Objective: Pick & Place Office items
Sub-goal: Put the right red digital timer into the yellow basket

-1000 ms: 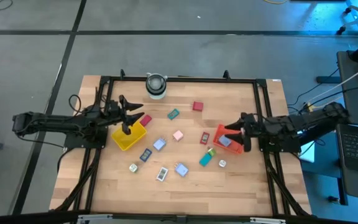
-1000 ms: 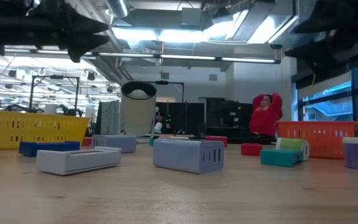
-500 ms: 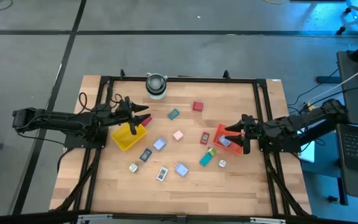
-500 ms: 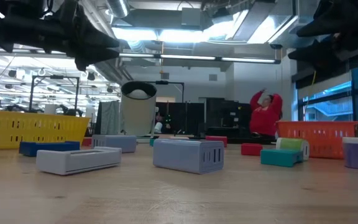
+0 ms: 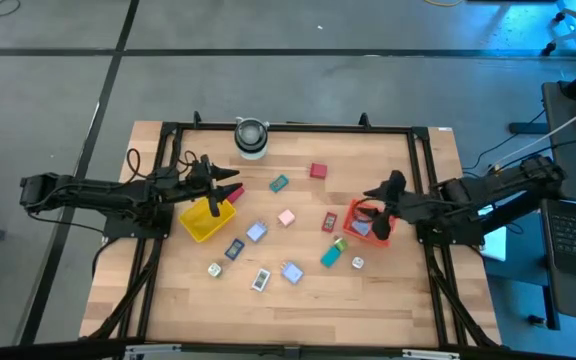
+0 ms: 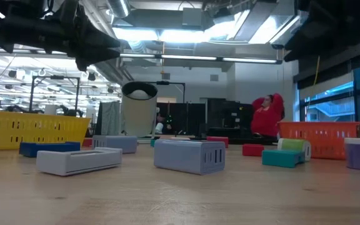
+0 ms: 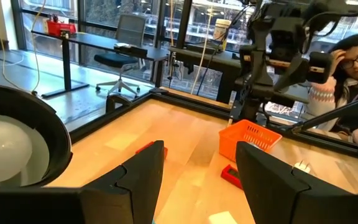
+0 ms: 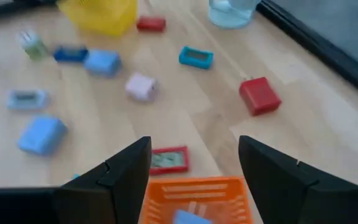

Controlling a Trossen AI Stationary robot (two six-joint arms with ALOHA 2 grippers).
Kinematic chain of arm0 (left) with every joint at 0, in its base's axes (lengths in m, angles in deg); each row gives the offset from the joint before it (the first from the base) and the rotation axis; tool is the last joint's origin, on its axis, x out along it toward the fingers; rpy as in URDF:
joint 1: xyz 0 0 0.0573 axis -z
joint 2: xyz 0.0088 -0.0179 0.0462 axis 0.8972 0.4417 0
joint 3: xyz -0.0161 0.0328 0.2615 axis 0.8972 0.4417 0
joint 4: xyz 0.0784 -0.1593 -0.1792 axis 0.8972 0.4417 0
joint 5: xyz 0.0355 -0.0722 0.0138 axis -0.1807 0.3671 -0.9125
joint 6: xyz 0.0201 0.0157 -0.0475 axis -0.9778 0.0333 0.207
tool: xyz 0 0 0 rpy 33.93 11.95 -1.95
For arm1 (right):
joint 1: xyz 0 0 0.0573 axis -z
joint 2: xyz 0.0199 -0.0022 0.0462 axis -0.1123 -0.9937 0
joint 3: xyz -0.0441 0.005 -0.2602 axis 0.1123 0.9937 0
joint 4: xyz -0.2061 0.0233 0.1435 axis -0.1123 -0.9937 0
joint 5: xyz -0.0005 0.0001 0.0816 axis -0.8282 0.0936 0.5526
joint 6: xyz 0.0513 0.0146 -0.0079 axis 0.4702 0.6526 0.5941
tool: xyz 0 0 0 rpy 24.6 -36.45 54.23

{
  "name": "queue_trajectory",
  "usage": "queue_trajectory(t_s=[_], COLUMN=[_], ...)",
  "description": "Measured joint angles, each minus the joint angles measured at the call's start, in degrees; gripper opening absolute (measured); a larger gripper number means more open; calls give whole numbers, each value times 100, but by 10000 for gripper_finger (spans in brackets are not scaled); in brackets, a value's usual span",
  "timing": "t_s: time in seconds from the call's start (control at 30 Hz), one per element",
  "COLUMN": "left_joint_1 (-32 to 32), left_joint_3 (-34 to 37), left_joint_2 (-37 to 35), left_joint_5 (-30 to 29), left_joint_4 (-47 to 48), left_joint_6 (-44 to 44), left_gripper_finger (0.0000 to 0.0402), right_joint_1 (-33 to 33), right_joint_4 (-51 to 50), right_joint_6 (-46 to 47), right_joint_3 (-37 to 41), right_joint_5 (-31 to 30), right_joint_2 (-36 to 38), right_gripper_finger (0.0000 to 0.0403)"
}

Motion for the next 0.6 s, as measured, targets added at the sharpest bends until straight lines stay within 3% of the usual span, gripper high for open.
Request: queue_trajectory(t_s=[0.07, 0.2, 0.4, 0.6], left_joint_1=[2, 1, 2, 2], left_joint_3=[0, 0, 0, 0], left_joint_2=[0, 0, 0, 0], left_joint_5=[-2, -1, 1, 54], left_joint_4=[0, 1, -9, -4], left_joint_6=[-74, -127, -177, -177], left_gripper_finger=[196, 196, 196, 196], right_joint_1=[147, 444, 951, 1257], right_joint_4=[-197, -200, -127, -181], right_joint_6=[-538, -1761, -2688, -3400], right_joint_3=[-346, -742, -1106, -1624], right_joint_5=[276, 1573, 3198, 3779], right_joint_2=[-384, -1108, -2218, -3321], right_gripper_finger=[245, 245, 245, 245])
